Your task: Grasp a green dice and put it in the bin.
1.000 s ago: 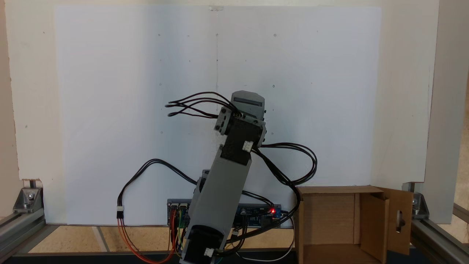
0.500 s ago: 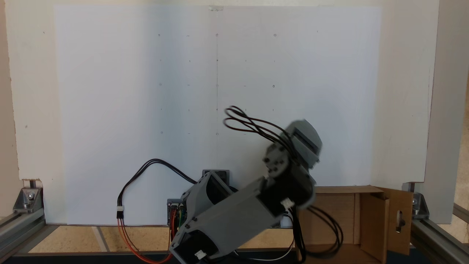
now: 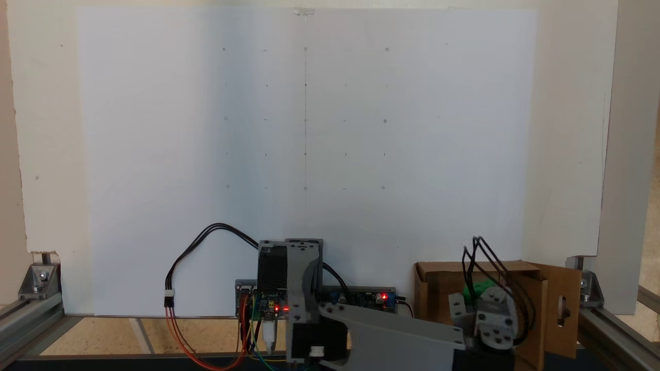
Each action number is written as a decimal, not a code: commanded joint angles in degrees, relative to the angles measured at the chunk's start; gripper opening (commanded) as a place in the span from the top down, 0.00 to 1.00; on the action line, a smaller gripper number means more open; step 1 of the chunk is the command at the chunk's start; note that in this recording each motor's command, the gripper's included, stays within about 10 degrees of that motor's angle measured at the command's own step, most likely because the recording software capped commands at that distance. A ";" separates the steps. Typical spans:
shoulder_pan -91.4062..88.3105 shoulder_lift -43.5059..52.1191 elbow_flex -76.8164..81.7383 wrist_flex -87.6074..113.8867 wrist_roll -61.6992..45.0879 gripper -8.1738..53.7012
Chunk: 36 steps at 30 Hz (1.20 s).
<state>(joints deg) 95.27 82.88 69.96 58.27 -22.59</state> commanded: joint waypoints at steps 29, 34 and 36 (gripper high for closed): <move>-22.13 7.47 -3.34 -27.69 19.07 0.14; -42.87 14.06 -2.81 -27.33 21.62 0.14; -53.33 17.67 -0.18 -27.42 22.94 0.14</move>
<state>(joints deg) 47.46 96.68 70.40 32.70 -3.34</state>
